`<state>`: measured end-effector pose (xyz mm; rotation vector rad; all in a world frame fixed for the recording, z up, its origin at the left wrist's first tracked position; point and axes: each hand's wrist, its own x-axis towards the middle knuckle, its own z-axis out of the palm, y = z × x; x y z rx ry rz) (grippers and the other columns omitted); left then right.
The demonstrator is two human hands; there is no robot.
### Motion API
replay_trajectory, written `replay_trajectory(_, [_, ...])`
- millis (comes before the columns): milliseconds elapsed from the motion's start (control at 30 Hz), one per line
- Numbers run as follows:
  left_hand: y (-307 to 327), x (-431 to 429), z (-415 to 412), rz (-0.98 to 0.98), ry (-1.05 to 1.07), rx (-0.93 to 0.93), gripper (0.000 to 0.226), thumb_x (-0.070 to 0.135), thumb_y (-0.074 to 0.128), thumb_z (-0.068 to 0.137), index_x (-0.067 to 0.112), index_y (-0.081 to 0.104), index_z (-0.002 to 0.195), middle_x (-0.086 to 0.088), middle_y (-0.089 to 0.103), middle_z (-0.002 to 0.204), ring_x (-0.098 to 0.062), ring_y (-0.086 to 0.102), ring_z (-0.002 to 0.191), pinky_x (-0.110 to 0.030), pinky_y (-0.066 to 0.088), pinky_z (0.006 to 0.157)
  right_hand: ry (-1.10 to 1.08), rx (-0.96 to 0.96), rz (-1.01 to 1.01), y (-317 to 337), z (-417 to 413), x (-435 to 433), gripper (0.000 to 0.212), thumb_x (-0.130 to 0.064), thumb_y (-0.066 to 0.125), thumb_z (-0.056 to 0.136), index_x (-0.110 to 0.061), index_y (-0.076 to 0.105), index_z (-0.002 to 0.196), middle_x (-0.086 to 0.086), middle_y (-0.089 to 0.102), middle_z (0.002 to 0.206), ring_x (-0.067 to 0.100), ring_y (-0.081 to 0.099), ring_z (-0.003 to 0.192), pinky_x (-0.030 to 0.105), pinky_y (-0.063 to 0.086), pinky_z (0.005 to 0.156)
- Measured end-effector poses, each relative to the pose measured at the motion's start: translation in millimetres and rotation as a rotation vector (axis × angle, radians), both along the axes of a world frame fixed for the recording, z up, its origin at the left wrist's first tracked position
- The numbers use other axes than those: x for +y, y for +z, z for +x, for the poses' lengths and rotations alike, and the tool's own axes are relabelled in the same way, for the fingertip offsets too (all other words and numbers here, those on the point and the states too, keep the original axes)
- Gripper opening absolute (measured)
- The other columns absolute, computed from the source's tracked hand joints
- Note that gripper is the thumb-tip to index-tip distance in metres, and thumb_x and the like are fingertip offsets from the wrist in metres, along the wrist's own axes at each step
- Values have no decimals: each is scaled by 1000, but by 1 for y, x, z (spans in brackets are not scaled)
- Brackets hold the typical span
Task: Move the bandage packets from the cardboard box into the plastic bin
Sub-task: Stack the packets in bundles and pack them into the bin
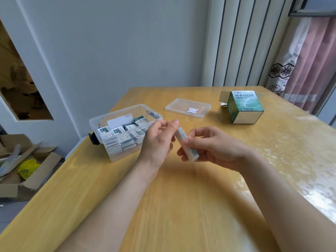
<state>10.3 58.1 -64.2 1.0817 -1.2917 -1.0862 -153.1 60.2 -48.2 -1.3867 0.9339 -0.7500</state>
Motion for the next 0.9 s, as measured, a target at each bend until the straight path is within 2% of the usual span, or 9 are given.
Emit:
replay_trajectory(100, [-7,-3,5,-187,-92,-119,61,52,75,67,33,52,119,9,55,112,-3,56,96,-26,53,72,-72,-165,72,1,-9,-4,36,-24,68,78,0,61,105,23,68,93,25,69,78,32,53,74])
replay_trajectory(167, [-12,0,4,-252,-194,-329,91,53,81,58,45,35,137,18,39,141,5,38,128,-25,46,98,-51,-214,114,0,-10,-5,37,-22,67,81,1,62,110,24,68,95,26,68,78,32,56,71])
replay_trajectory(200, [-13,3,2,-270,-232,-409,101,51,84,58,46,27,142,21,30,147,7,28,135,-20,41,102,-32,-216,129,0,-9,-5,34,-21,66,82,1,62,108,25,69,94,26,69,79,32,58,70])
replay_trajectory(300, [-12,8,-2,-308,-246,-451,101,32,87,66,46,24,143,28,26,141,10,26,135,-1,37,88,6,-187,145,1,-7,-2,24,-19,66,81,-2,62,98,25,69,93,25,70,77,29,58,65])
replay_trajectory(467, [-17,1,5,-403,-104,-584,95,46,82,63,36,32,143,17,41,138,3,35,133,-26,39,107,8,-203,156,-1,-7,-2,21,-14,70,77,-3,59,91,28,65,95,24,72,82,29,58,66])
replay_trajectory(667, [-15,4,5,-488,-43,-643,97,52,79,66,32,29,146,16,39,138,0,35,133,-26,38,107,-1,-193,134,1,-6,-2,14,-12,71,76,-4,64,85,26,69,94,24,71,79,27,56,63])
replay_trajectory(767, [-7,7,9,-533,-27,-723,101,53,78,69,31,21,149,16,28,147,1,25,137,-22,28,113,-8,-181,107,8,-4,-2,10,-12,74,75,-9,66,79,25,70,93,27,70,83,28,57,64])
replay_trajectory(833, [6,10,16,-530,-39,-748,105,56,78,68,34,16,151,19,20,152,4,16,141,-22,22,115,-22,-142,56,21,-1,-5,10,-11,74,76,-9,65,80,23,71,92,27,70,85,30,57,70])
replay_trajectory(900, [23,11,29,-548,-6,-691,96,56,75,71,33,24,149,18,26,151,-2,25,141,-28,29,114,-38,-82,-14,37,3,-9,13,-10,74,79,-8,62,84,22,72,94,27,70,87,35,55,80])
